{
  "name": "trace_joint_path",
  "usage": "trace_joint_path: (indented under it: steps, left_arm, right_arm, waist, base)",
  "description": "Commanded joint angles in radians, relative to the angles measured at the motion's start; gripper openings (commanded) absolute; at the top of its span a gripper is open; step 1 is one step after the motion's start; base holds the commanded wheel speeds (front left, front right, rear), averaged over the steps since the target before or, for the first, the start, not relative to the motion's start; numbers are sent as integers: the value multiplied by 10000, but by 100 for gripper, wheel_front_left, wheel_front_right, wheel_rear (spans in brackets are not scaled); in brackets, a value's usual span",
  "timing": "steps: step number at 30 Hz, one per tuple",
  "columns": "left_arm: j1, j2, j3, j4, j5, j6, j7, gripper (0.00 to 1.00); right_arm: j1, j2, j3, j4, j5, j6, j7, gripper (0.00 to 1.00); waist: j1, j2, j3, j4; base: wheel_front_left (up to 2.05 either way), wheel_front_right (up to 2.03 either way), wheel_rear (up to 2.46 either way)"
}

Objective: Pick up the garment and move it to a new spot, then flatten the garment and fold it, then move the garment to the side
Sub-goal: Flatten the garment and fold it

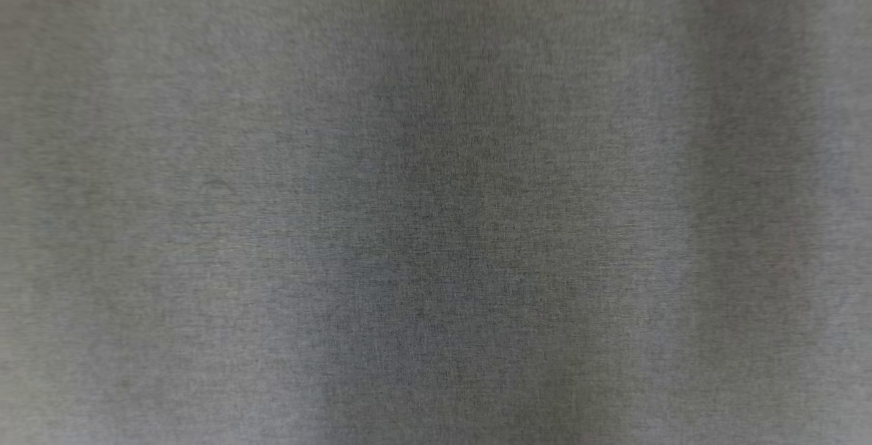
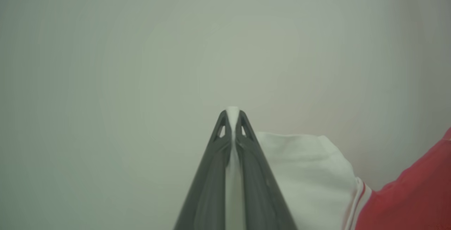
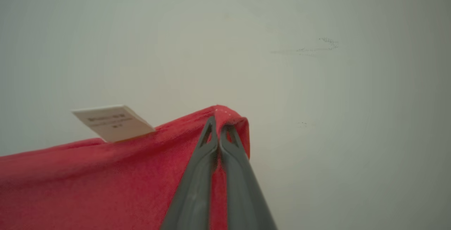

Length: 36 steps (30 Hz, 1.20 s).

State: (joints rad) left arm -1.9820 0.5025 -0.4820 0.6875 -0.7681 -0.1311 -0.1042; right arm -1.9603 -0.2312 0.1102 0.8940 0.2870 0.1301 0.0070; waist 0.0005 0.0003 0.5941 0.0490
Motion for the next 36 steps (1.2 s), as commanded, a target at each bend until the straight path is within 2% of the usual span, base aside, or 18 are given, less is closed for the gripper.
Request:
trace_joint_path:
  steps: [1, 7, 17, 23, 25, 30, 33, 34, 36]
  left_arm:
    - [-518, -62, -216, 263, -63, 10, -79, 0]
    - [-1182, -298, -800, 794, -352, 8, -439, 0]
    - [-1359, 77, -1884, 1330, -996, 11, -825, 0]
    - [-1018, 256, -2180, 1557, -1524, 11, -1051, 0]
    - [-664, 270, -2168, 1439, -1878, 11, -1201, 0]
    - [1117, 883, -2263, 433, -2282, 11, -1555, 0]
    - [2768, 1565, -1710, -589, -2386, 11, -1603, 0]
    - [2768, 1565, -1710, -589, -2386, 11, -1603, 0]
    - [4324, 1835, -990, -1358, -2275, 31, -1594, 0]
  right_arm:
    - [-509, 107, -65, 452, -291, 7, -100, 0]
    - [-1402, 242, -394, 1552, -745, 7, -447, 0]
    - [-1794, 374, -474, 2788, -1225, 7, -941, 0]
    - [-1640, 557, -365, 3136, -1297, 5, -1234, 0]
    - [-1365, 625, -247, 3197, -1200, 5, -1396, 0]
    - [61, 943, 276, 2976, -492, 7, -2081, 0]
    - [1527, 1090, 953, 2471, 155, 5, -2313, 0]
    - [1527, 1090, 953, 2471, 155, 5, -2313, 0]
    - [2765, 1005, 1481, 1965, 665, 7, -2366, 0]
  waist:
    - [-5, -3, 750, -85]
    - [-5, -3, 986, -133]
    - [-5, -3, 1386, -151]
    - [-5, -3, 1436, -140]
    - [-5, -3, 1342, -118]
    - [-5, -3, 707, -278]
    - [-5, -3, 113, -515]
    - [-5, -3, 113, -515]
    - [-5, -3, -353, -603]
  base:
    - [0, 0, 0]
    - [0, 0, 0]
    - [0, 0, 0]
    - [0, 0, 0]
    - [0, 0, 0]
    - [0, 0, 0]
    - [0, 0, 0]
    - [0, 0, 0]
    - [0, 0, 0]
